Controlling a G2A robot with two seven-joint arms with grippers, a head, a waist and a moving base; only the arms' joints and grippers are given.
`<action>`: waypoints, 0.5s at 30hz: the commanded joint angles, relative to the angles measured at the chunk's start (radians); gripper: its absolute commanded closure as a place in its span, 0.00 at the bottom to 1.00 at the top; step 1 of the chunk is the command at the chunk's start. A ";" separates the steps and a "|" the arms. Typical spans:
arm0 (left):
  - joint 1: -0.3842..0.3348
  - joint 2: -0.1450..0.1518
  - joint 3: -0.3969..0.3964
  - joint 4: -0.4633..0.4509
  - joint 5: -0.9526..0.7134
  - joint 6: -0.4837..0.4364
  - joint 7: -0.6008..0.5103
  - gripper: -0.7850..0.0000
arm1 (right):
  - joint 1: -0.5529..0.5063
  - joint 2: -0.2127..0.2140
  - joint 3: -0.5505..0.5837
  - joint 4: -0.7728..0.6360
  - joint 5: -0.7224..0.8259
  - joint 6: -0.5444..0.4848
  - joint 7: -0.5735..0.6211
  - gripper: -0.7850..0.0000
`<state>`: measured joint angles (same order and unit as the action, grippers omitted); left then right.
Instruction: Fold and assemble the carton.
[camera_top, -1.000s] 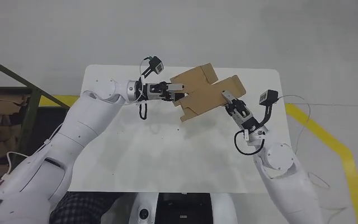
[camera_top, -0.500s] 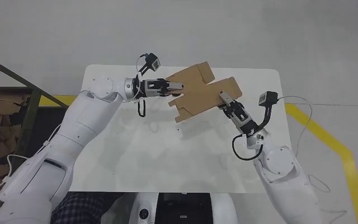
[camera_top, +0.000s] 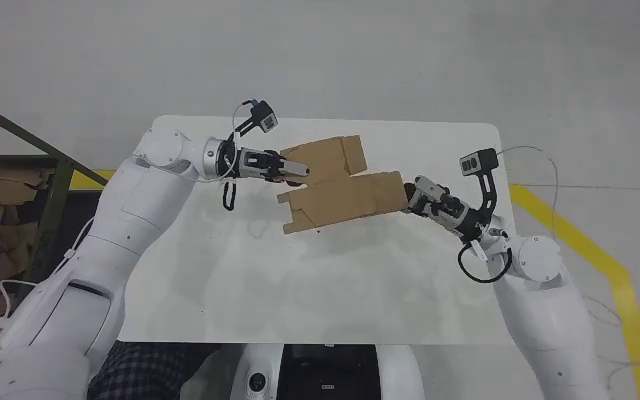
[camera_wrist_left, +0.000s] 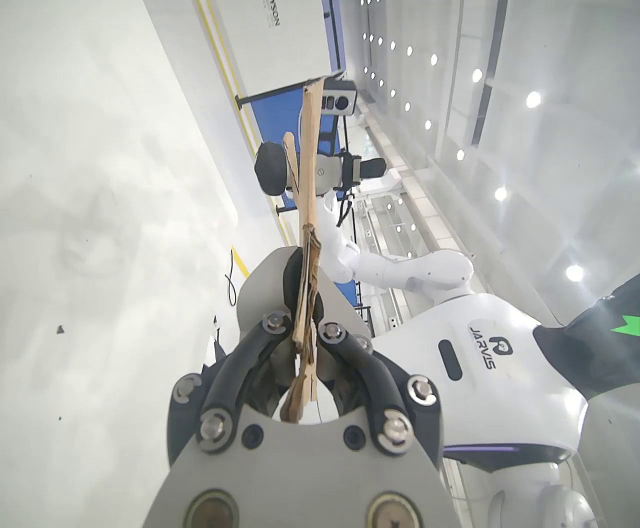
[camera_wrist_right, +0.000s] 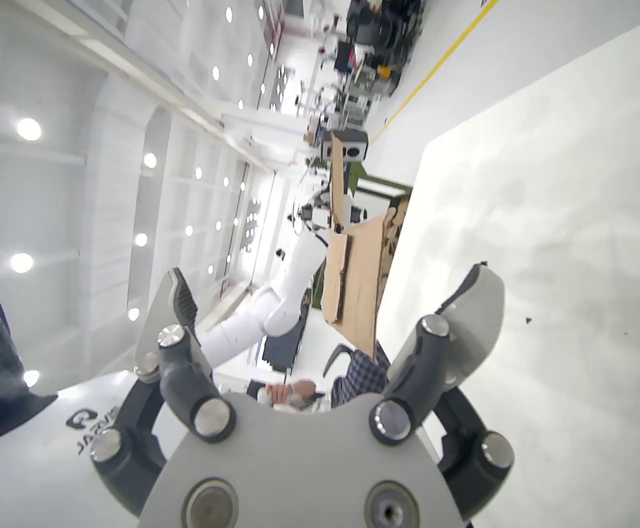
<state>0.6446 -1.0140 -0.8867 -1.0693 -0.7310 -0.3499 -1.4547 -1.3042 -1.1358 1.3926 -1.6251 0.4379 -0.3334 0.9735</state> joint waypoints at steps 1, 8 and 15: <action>-0.001 0.000 -0.001 -0.006 -0.003 0.019 -0.035 1.00 | 0.019 0.003 -0.008 0.027 -0.020 -0.023 0.079 0.00; 0.014 0.007 -0.012 -0.052 0.018 0.057 -0.073 1.00 | 0.061 0.004 -0.045 0.091 -0.026 -0.062 0.153 0.00; 0.021 0.009 -0.006 -0.072 0.071 0.047 -0.063 1.00 | 0.069 0.003 -0.090 0.096 -0.013 -0.053 0.178 0.00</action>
<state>0.6655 -1.0046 -0.8945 -1.1400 -0.6658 -0.3008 -1.5195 -1.2357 -1.1333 1.3073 -1.5283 0.4230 -0.3899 1.1454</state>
